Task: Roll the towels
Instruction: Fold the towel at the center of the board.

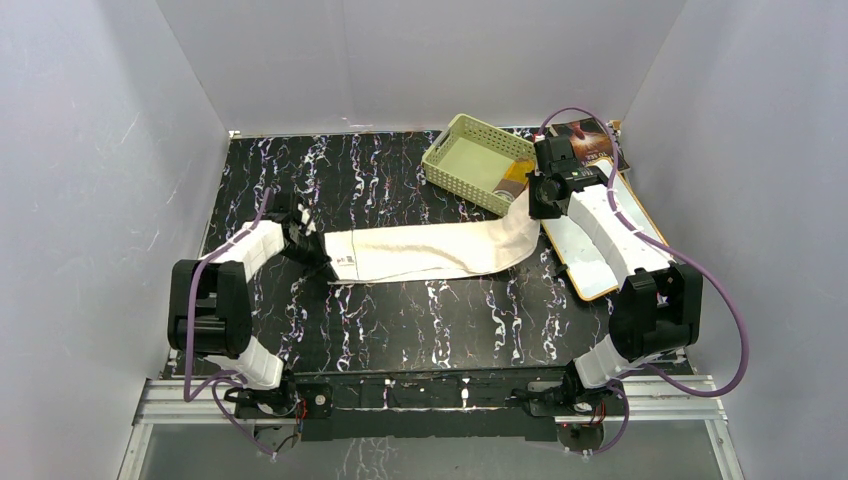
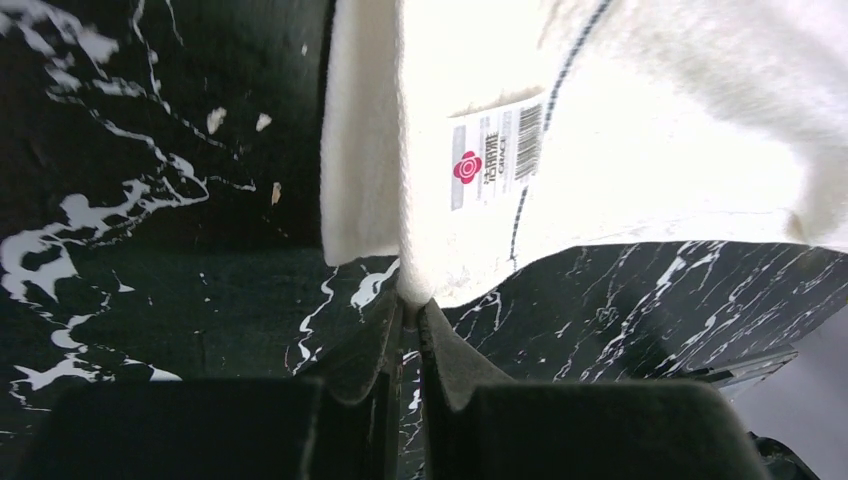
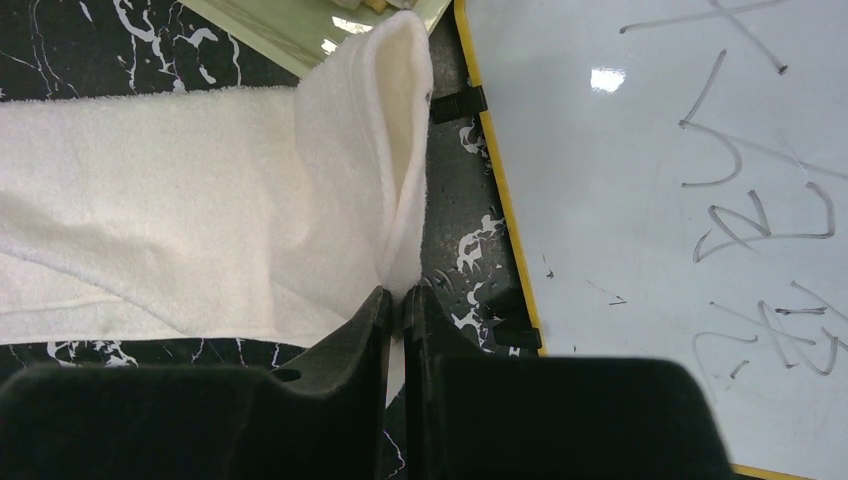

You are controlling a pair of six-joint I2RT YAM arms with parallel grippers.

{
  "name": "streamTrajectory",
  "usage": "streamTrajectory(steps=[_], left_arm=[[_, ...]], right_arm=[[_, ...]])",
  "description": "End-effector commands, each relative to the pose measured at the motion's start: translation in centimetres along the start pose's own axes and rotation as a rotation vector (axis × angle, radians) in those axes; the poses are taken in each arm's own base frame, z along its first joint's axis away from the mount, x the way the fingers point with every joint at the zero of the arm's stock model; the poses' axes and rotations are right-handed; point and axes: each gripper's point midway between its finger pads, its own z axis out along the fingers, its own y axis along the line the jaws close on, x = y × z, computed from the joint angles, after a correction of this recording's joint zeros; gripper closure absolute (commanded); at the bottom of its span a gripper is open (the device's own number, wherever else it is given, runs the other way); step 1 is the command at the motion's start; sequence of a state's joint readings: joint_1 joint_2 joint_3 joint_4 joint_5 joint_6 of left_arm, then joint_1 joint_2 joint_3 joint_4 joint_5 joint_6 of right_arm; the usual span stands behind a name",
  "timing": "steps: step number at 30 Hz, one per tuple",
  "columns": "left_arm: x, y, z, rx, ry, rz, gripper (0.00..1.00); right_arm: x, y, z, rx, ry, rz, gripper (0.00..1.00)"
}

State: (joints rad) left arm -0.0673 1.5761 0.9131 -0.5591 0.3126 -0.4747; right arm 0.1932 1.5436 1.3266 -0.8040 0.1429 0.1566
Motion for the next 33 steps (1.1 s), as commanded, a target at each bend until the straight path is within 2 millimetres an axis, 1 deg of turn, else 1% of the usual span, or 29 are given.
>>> streamTrajectory(steps=[1,5,8,13,16,21,23,25,26,28,29,30,31,33], left_arm=[[-1.8,-0.6,-2.5,-0.004,-0.048,0.029,1.0],[-2.1,0.6,-2.6,-0.013,-0.051,0.02,1.0],[-1.3,1.6,-1.7,-0.026,-0.025,0.014,1.0],[-0.8,2.8,-0.6,-0.044,-0.004,0.005,1.0],[-0.7,3.2,-0.4,-0.052,0.002,0.004,1.0],[-0.8,3.2,-0.4,-0.044,-0.005,0.007,1.0],[-0.8,3.1,-0.5,-0.038,-0.004,0.007,0.76],[-0.9,2.6,-0.9,-0.024,-0.012,0.011,0.56],[-1.3,2.2,-1.4,-0.01,-0.033,0.017,0.48],[-2.1,1.4,-2.7,0.016,-0.077,0.021,0.34],[-2.7,0.9,-3.6,0.037,-0.103,0.018,0.29],[-3.4,0.5,-4.5,0.06,-0.13,0.01,0.27],[-4.1,0.1,-5.6,0.087,-0.153,-0.001,0.25],[-5.6,-0.1,-7.7,0.139,-0.194,-0.037,0.24]], right_arm=[[-2.1,-0.2,-1.2,-0.002,-0.09,0.013,1.0],[-2.0,-0.2,-1.1,-0.001,-0.088,0.012,1.0],[-2.1,-0.2,-1.2,-0.003,-0.093,0.013,1.0],[-2.2,-0.2,-1.3,-0.005,-0.097,0.013,1.0],[-2.1,-0.1,-1.3,-0.011,-0.098,0.013,1.0],[-2.1,0.0,-1.2,-0.016,-0.095,0.018,1.0],[-2.3,0.1,-1.4,-0.019,-0.099,0.023,1.0],[-2.7,0.6,-1.7,-0.037,-0.108,0.021,1.0],[-3.1,1.0,-1.8,-0.046,-0.116,0.017,1.0],[-3.9,2.6,-2.2,-0.073,-0.131,0.002,1.0],[-4.2,3.8,-2.3,-0.091,-0.136,-0.012,1.0],[-4.7,5.3,-2.6,-0.112,-0.145,-0.028,1.0],[-5.1,6.8,-2.8,-0.131,-0.152,-0.041,1.0],[-5.9,10.7,-3.5,-0.19,-0.173,-0.077,1.0]])
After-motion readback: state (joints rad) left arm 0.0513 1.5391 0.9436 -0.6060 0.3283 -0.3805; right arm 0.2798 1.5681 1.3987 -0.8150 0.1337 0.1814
